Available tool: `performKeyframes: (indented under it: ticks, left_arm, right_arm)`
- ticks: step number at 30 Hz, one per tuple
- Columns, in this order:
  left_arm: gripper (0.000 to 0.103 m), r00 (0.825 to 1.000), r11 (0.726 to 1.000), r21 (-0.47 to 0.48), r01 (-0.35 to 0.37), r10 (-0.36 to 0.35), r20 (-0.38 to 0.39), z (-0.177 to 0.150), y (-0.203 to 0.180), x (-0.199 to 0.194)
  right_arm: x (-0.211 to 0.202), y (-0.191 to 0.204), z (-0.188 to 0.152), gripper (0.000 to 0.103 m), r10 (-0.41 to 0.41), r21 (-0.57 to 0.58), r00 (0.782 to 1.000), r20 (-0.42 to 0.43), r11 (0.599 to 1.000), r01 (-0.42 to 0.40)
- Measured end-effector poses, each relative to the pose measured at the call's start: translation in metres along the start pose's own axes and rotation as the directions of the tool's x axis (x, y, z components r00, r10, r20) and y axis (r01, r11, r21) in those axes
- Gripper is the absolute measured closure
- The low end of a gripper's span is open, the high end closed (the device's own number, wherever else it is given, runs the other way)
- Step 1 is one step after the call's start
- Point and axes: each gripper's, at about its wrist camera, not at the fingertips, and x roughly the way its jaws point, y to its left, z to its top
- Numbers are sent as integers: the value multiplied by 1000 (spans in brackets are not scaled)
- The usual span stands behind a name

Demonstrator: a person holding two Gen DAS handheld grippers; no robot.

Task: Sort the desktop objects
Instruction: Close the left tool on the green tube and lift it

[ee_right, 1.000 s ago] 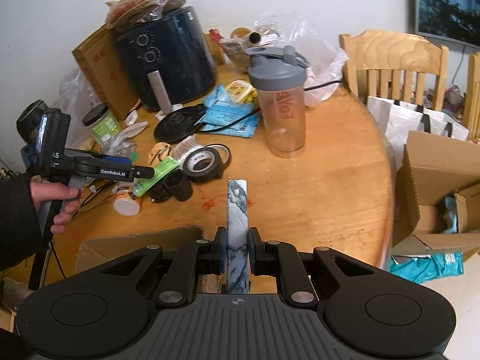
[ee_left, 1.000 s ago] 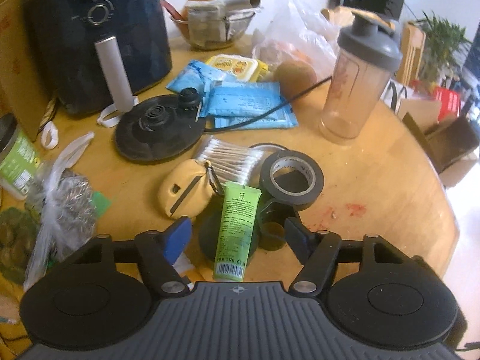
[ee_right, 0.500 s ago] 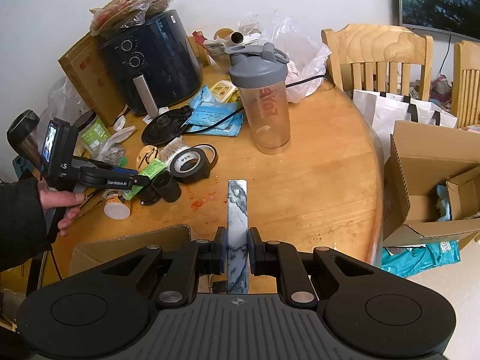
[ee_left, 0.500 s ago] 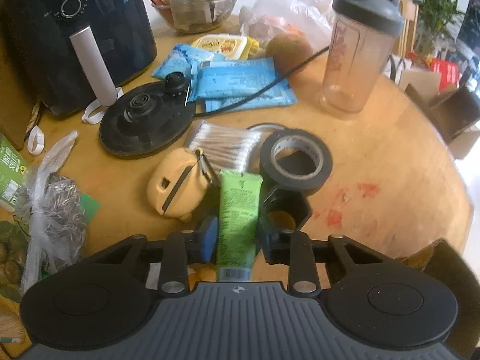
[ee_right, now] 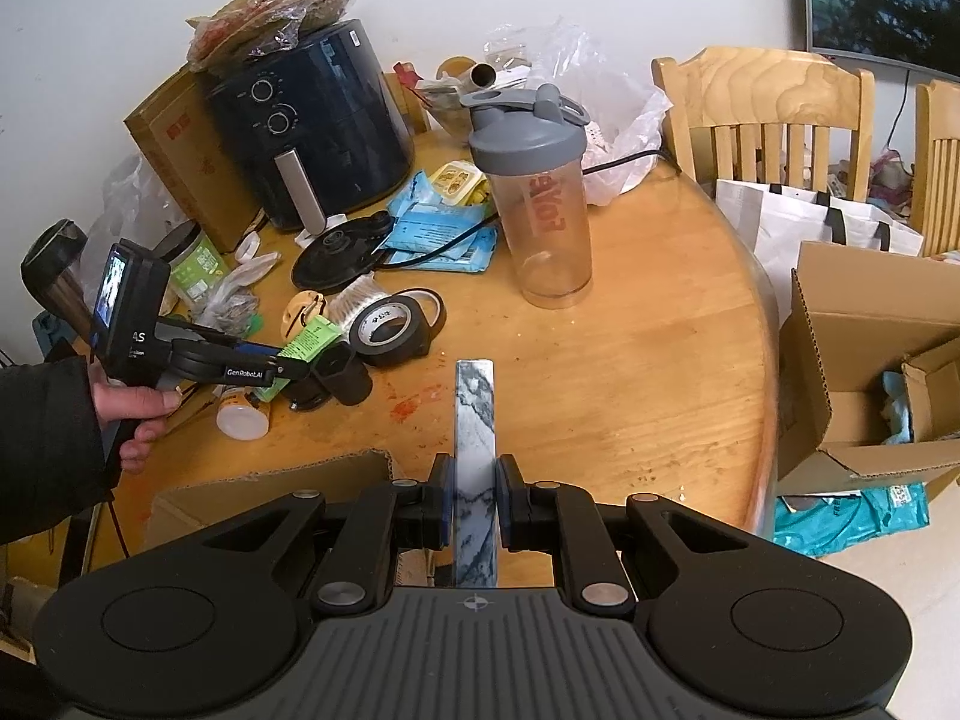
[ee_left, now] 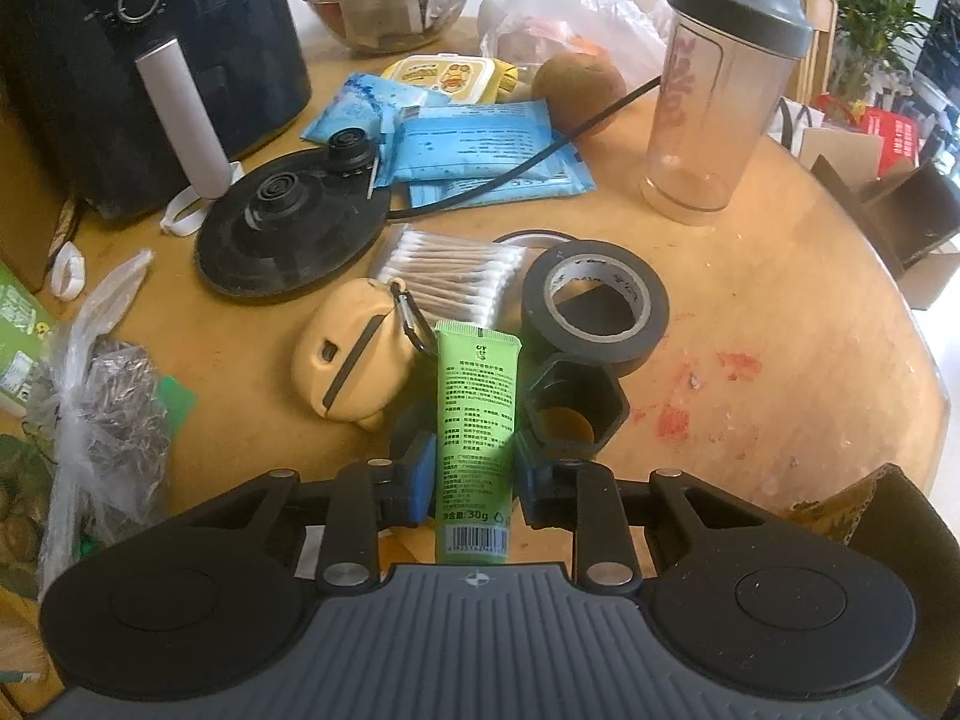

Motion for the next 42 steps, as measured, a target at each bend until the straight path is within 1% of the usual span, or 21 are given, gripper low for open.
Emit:
performKeyframes:
  ticks: [8, 15, 21, 27, 32, 37, 42]
  left_arm:
    - [76, 999, 999, -37, 17, -15, 35, 0, 2, -19]
    - [76, 998, 993, -112, 27, -20, 66, -2, 7, -47]
    - [76, 996, 984, -173, 27, -12, 89, -10, 8, -75]
    - [76, 994, 966, -257, 40, -12, 112, -24, 7, -103]
    - [76, 994, 948, -318, 26, 9, 108, -38, 1, -119]
    - [76, 994, 919, -394, 18, 26, 106, -56, -4, -133]
    - [76, 994, 880, -475, -10, 61, 91, -74, -12, -144]
  right_arm:
    - [2, 0, 0, 86, 15, -8, 1000, -5, 1000, -15]
    - [2, 6, 2, 86, 37, -31, 999, -11, 999, -38]
    - [5, 12, 4, 86, 63, -60, 998, -22, 996, -65]
    - [11, 22, 6, 86, 100, -96, 994, -46, 990, -104]
    - [16, 32, 8, 86, 135, -122, 989, -67, 982, -143]
    - [20, 38, 10, 86, 157, -143, 983, -90, 975, -169]
    - [27, 43, 14, 86, 185, -154, 976, -118, 967, -202]
